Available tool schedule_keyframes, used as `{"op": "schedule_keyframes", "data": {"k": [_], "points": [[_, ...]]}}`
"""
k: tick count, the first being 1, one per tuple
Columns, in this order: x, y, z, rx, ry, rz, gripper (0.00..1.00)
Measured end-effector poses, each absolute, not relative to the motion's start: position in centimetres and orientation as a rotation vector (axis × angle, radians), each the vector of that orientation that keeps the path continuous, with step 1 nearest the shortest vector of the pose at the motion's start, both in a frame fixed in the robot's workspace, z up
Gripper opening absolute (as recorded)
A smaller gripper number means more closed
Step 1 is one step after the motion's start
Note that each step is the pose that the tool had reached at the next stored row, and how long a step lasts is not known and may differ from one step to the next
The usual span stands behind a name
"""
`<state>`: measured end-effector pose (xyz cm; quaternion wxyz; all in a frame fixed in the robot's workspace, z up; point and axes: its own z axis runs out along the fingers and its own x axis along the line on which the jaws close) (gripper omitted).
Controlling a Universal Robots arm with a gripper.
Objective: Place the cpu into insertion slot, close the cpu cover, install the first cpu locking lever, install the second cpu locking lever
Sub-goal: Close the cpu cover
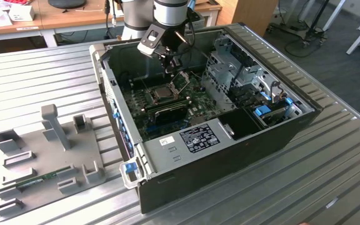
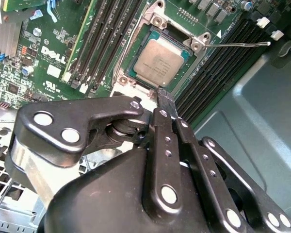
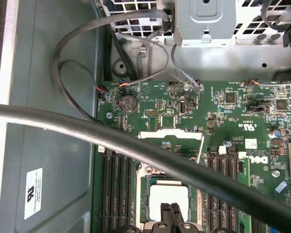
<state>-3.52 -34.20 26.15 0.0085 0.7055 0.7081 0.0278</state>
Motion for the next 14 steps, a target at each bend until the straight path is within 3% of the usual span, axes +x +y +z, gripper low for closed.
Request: {"op": "schedule_keyframes", "data": {"k": [14], "points": [[-1.6, -34.2, 26.2, 2.205, 2.213, 0.087, 0.1]]}}
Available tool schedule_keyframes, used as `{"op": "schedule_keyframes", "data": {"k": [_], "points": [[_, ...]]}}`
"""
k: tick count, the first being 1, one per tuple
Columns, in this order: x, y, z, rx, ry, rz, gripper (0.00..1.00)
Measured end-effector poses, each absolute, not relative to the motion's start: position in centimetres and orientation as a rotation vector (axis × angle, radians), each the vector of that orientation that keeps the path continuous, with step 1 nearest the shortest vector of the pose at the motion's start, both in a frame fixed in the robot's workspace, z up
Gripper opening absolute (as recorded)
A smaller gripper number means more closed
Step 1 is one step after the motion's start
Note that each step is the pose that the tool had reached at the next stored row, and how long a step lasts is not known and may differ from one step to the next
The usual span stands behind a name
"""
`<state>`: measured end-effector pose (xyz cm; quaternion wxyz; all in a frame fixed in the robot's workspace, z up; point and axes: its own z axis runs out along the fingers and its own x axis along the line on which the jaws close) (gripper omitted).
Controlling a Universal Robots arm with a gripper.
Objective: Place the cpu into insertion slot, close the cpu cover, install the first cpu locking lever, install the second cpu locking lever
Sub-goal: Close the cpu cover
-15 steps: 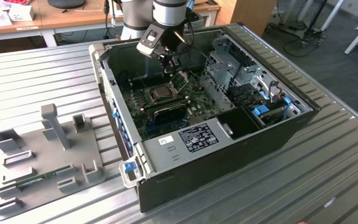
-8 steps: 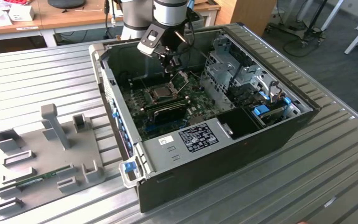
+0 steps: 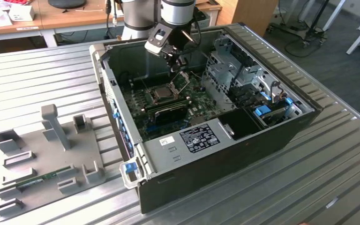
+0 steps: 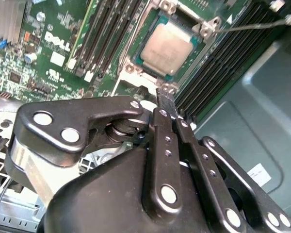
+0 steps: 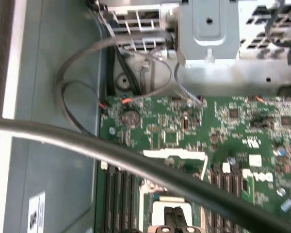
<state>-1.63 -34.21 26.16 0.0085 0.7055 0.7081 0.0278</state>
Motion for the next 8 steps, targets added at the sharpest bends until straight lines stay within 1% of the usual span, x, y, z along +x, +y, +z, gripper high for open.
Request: {"op": "schedule_keyframes", "data": {"k": [8], "points": [[0.8, -34.2, 26.2, 2.205, 2.213, 0.087, 0.1]]}}
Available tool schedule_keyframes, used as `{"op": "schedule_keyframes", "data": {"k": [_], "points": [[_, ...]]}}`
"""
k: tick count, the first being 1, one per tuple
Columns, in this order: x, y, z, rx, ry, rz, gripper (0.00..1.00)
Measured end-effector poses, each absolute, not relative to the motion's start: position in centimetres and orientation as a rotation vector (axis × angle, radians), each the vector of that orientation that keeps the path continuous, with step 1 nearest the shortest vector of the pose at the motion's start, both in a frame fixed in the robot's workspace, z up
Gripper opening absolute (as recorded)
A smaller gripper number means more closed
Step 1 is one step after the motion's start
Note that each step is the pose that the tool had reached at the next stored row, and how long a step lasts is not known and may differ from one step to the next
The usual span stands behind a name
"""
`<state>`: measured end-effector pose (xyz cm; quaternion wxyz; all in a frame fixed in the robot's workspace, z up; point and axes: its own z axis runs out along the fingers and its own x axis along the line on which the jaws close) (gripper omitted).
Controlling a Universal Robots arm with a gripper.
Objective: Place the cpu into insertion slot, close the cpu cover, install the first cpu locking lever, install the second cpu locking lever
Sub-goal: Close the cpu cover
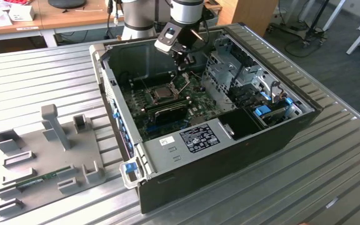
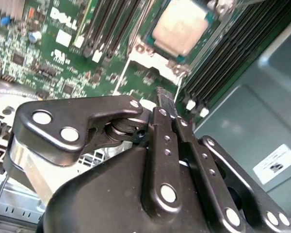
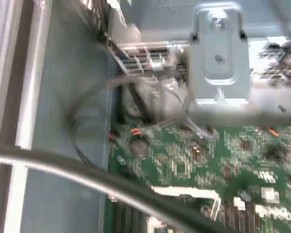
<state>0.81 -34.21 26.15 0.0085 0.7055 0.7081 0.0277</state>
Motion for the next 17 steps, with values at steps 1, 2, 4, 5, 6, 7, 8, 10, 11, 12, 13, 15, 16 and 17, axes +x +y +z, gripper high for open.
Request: {"op": "schedule_keyframes", "data": {"k": [1, 2, 4, 5, 6, 7, 8, 10, 11, 12, 13, 15, 16, 17], "points": [[1.1, -34.2, 26.2, 2.205, 2.212, 0.087, 0.1], [1.4, -34.2, 26.1, 2.205, 2.213, 0.087, 0.1], [2.0, -34.2, 26.1, 2.205, 2.213, 0.087, 0.1], [2.2, -34.2, 26.1, 2.205, 2.213, 0.087, 0.1], [2.5, -34.2, 26.1, 2.205, 2.213, 0.087, 0.1], [2.7, -34.2, 26.1, 2.205, 2.213, 0.087, 0.1], [2.9, -34.2, 26.1, 2.205, 2.213, 0.087, 0.1], [3.2, -34.2, 26.1, 2.205, 2.213, 0.087, 0.1], [3.4, -34.2, 26.1, 2.205, 2.213, 0.087, 0.1], [3.6, -34.2, 26.1, 2.205, 2.213, 0.087, 0.1], [3.8, -34.2, 26.1, 2.205, 2.213, 0.087, 0.1], [4.1, -34.2, 26.1, 2.205, 2.213, 0.087, 0.1], [4.3, -34.2, 26.1, 2.205, 2.213, 0.087, 0.1], [4.5, -34.2, 26.1, 2.205, 2.213, 0.087, 0.1]]}}
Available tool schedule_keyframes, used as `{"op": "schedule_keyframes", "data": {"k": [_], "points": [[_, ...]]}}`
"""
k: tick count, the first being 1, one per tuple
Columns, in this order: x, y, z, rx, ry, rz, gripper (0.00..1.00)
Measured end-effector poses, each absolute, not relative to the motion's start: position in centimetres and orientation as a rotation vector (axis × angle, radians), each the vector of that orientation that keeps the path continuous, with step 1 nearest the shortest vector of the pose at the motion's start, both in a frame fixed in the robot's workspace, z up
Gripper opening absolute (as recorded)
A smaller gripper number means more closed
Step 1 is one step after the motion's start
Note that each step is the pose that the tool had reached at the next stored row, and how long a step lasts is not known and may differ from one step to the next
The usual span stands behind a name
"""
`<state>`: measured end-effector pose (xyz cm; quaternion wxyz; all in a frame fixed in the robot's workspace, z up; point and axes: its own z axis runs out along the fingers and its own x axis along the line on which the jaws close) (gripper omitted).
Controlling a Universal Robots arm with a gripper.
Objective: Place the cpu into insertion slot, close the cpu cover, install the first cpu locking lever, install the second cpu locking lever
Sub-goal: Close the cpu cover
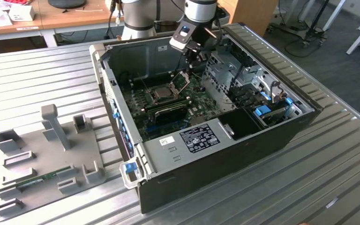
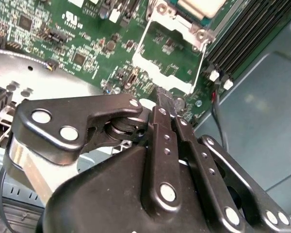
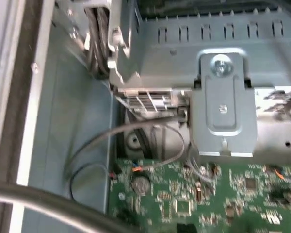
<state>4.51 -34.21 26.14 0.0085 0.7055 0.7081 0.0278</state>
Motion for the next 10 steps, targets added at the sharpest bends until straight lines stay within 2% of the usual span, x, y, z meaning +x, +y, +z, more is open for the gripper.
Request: {"op": "schedule_keyframes", "data": {"k": [10], "points": [[5.06, -34.21, 25.43, 2.205, 2.213, 0.087, 0.1]]}}
